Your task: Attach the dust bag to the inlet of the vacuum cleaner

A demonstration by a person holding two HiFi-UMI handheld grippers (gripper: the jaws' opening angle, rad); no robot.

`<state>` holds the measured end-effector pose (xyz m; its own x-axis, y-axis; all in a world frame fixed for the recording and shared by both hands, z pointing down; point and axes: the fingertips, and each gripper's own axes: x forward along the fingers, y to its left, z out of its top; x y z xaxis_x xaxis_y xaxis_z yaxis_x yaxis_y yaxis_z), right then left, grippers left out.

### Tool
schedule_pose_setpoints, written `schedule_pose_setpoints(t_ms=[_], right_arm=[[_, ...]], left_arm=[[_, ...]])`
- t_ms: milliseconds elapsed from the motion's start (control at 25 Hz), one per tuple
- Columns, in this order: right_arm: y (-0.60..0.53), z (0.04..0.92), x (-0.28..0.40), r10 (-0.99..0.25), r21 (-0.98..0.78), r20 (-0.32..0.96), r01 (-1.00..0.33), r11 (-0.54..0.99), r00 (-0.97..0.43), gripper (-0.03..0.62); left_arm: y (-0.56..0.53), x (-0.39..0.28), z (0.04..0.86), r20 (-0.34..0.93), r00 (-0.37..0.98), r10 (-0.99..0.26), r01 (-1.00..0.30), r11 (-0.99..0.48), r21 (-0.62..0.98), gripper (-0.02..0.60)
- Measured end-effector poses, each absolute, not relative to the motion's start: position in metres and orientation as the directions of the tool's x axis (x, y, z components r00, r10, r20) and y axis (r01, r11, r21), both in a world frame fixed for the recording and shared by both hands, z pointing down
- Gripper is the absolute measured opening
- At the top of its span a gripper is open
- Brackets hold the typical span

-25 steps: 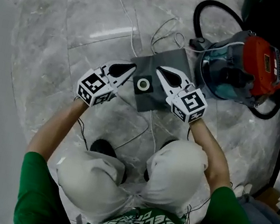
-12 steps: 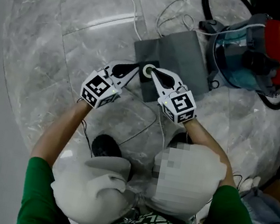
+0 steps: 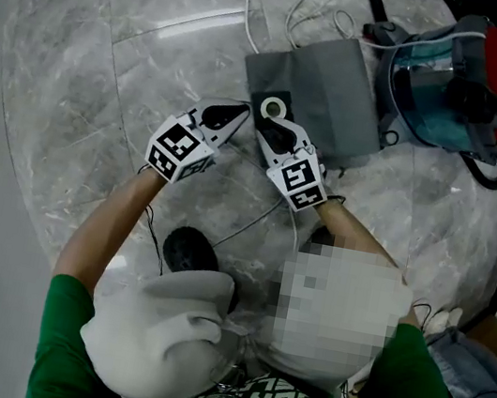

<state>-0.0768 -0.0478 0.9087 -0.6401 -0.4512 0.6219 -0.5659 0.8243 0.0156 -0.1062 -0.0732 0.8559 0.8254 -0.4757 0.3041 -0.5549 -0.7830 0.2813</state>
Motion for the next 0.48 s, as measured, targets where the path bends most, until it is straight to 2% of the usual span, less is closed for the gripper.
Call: schedule_pose_setpoints(t_ms=[200, 480], right_arm=[[-0.040, 0.938, -0.083, -0.462, 0.137, 0.692, -0.527, 0.839, -0.555, 0.107], [-0.051, 0.962, -0.077, -0.536, 0.260, 0.739, -0.561, 0.786, -0.408, 0.109]], left_arm=[[-0.069, -0.110, 0.859, 0.313, 0.823, -0.474, -0.558, -0.777, 0.292, 0.002], [-0.065, -0.108, 0.863, 0.327, 0.822, -0.466, -0.556, -0.781, 0.284, 0.002]])
